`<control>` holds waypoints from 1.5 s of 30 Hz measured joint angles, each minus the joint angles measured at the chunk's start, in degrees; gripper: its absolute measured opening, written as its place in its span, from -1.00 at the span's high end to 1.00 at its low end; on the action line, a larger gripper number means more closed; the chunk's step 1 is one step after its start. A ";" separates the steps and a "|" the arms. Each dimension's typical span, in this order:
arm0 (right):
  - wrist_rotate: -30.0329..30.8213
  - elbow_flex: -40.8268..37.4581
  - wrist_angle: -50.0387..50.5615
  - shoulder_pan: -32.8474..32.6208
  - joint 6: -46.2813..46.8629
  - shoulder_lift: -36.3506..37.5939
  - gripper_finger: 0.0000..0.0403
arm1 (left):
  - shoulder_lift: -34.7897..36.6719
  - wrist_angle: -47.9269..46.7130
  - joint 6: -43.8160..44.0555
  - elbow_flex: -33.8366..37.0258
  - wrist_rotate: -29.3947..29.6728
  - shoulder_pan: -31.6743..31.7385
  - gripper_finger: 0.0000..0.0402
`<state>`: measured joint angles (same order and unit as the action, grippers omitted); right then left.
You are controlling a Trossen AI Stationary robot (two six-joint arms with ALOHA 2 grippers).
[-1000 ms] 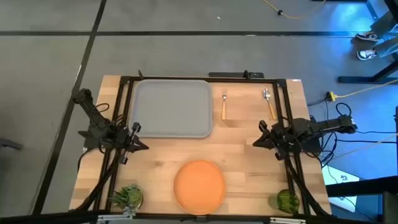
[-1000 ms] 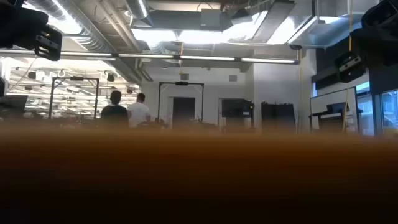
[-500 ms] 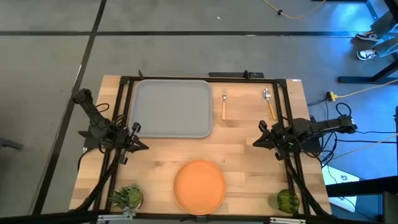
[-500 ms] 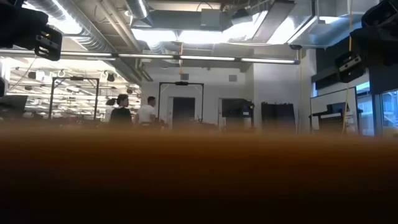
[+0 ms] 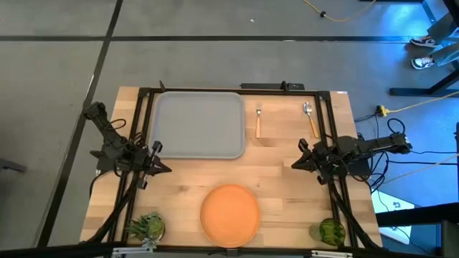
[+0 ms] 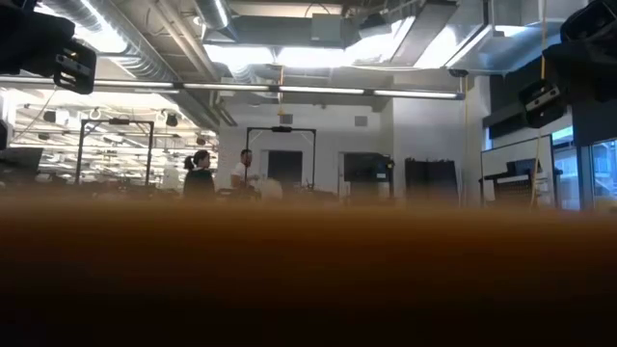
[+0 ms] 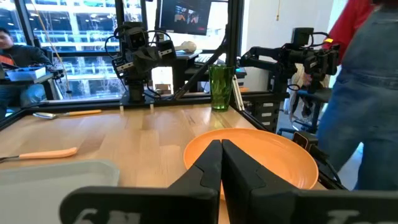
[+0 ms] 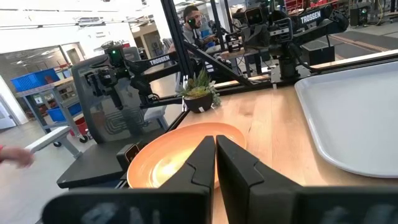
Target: Pick and place plate/cup/fork/spoon on tray
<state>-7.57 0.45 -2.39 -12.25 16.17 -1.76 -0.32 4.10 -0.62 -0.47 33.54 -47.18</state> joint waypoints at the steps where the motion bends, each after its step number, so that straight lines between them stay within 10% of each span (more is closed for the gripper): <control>1: 0.00 0.00 0.00 0.01 -0.04 0.02 0.90 | 0.00 0.00 0.00 0.00 0.00 0.00 1.00; 23: 6.45 3.63 2.75 0.04 1.39 -0.37 0.97 | -0.01 0.01 -0.01 0.01 0.00 0.01 1.00; 45: 11.07 54.62 56.63 0.04 7.44 -39.65 0.99 | -0.02 0.04 0.02 0.00 0.04 0.00 1.00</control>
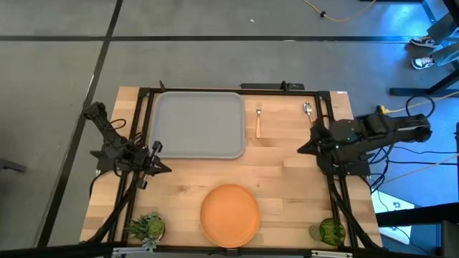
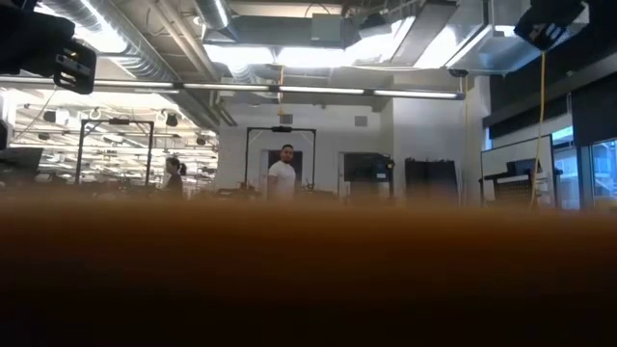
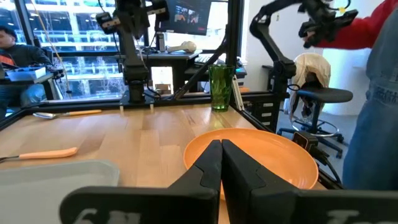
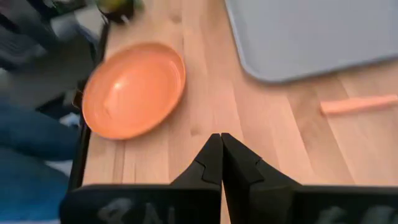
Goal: Pick and place plate/cup/fork/spoon on tray
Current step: Put the orange plate on the gray serving tray
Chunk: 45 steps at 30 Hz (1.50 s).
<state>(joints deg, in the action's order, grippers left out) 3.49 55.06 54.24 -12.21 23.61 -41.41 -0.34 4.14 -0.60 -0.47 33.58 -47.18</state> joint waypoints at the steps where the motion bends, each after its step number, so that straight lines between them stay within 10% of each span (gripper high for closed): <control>1: -0.07 2.43 2.55 0.00 0.49 -1.80 0.99 | 0.00 0.02 0.01 0.00 0.10 0.00 1.00; 16: -12.26 22.77 23.31 0.00 9.22 -22.93 0.99 | 0.00 1.32 2.56 0.00 7.37 -0.02 1.00; 21: -13.84 24.42 23.34 0.00 9.73 -28.36 0.98 | -0.02 1.83 7.41 -2.57 16.56 0.02 1.00; 45: -20.44 24.55 12.63 4.36 12.14 -42.01 0.88 | -14.40 -12.85 19.95 -19.69 16.99 0.02 1.00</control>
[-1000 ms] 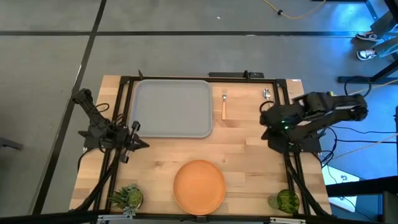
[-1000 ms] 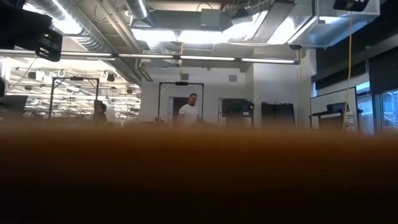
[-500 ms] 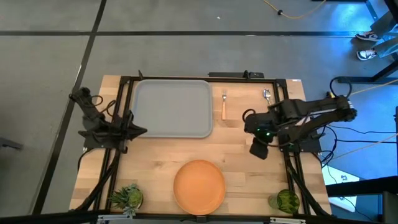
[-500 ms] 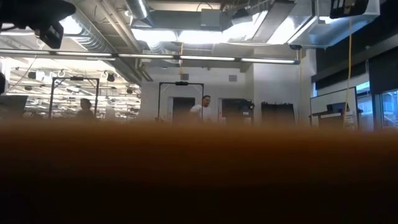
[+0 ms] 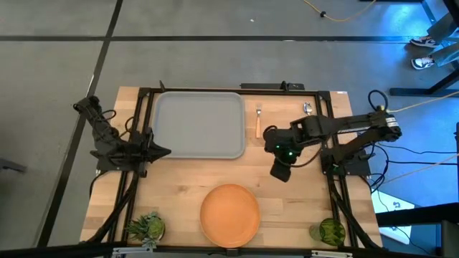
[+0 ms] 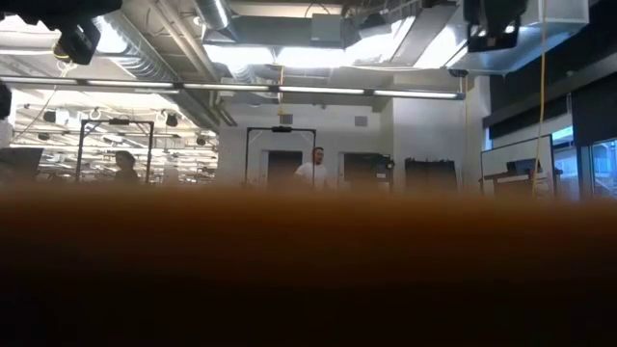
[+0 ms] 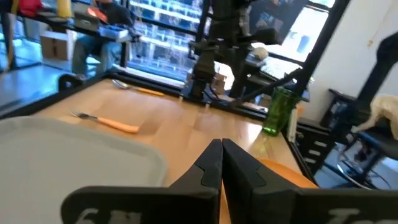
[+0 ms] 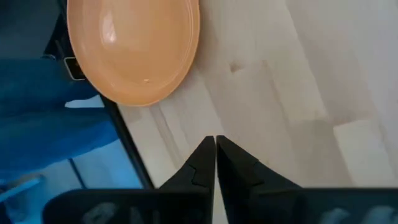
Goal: Pick and place plate/cup/fork/spoon on tray
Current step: Put the orange plate on the gray serving tray
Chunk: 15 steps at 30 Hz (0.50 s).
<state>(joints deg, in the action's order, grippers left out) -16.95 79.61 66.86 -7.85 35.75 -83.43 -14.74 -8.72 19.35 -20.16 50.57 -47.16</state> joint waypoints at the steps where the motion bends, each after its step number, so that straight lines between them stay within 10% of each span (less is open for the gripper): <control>1: 0.74 0.00 -0.24 0.37 -1.58 -0.33 0.86 | -0.94 -0.04 0.09 -0.43 -0.57 -0.01 1.00; 15: 3.94 0.00 -7.78 5.27 -7.54 -5.84 0.58 | -8.25 0.08 7.78 -3.39 -4.12 -0.02 1.00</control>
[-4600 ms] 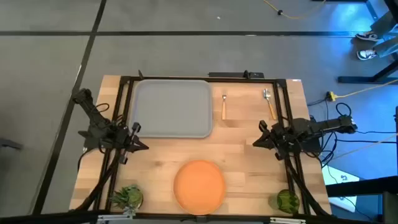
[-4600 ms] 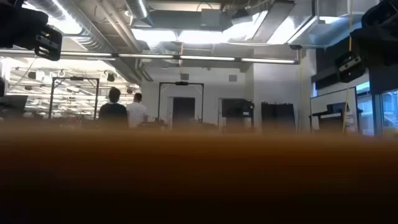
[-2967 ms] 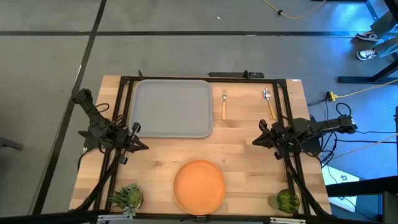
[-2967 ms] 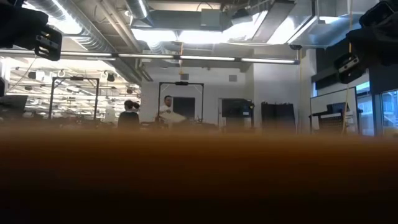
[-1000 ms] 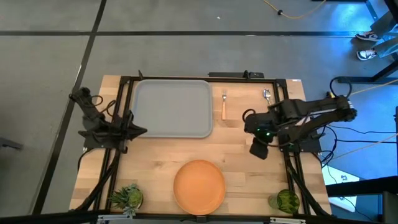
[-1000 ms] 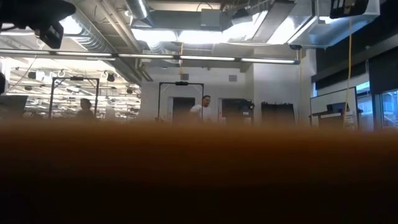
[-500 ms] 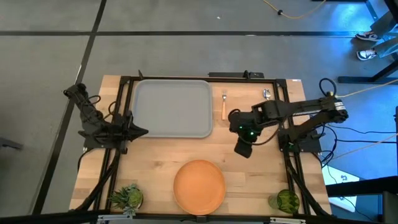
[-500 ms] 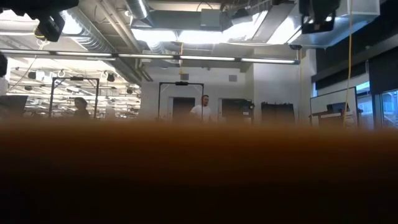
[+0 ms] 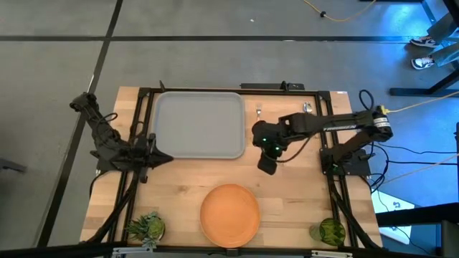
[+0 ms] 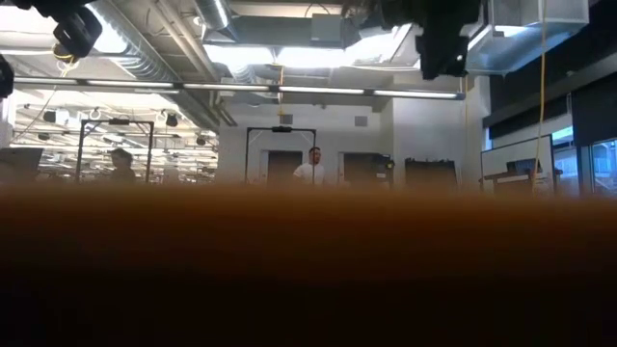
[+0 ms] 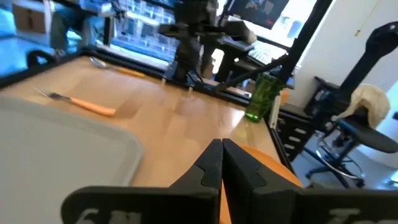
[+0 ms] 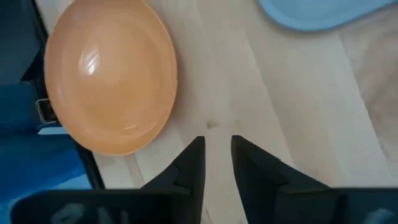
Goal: Pick and place plate/cup/fork/spoon on tray
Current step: Put the orange plate on the gray serving tray
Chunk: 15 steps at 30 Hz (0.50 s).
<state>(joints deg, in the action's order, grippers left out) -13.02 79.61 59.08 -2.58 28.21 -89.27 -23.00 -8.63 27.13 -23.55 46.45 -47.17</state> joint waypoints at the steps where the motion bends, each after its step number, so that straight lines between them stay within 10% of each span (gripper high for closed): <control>1: -0.96 0.00 -0.23 0.40 -0.02 -0.68 0.58 | -0.19 0.06 0.70 0.00 -0.46 -0.01 1.00; 15: -10.37 0.00 -14.44 3.68 -0.29 -14.04 0.58 | -1.01 0.06 4.03 0.00 -1.60 0.00 1.00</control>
<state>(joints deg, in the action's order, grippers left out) -23.38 79.61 44.65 1.10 27.92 -103.31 -24.01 -8.58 31.16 -23.55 44.85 -47.17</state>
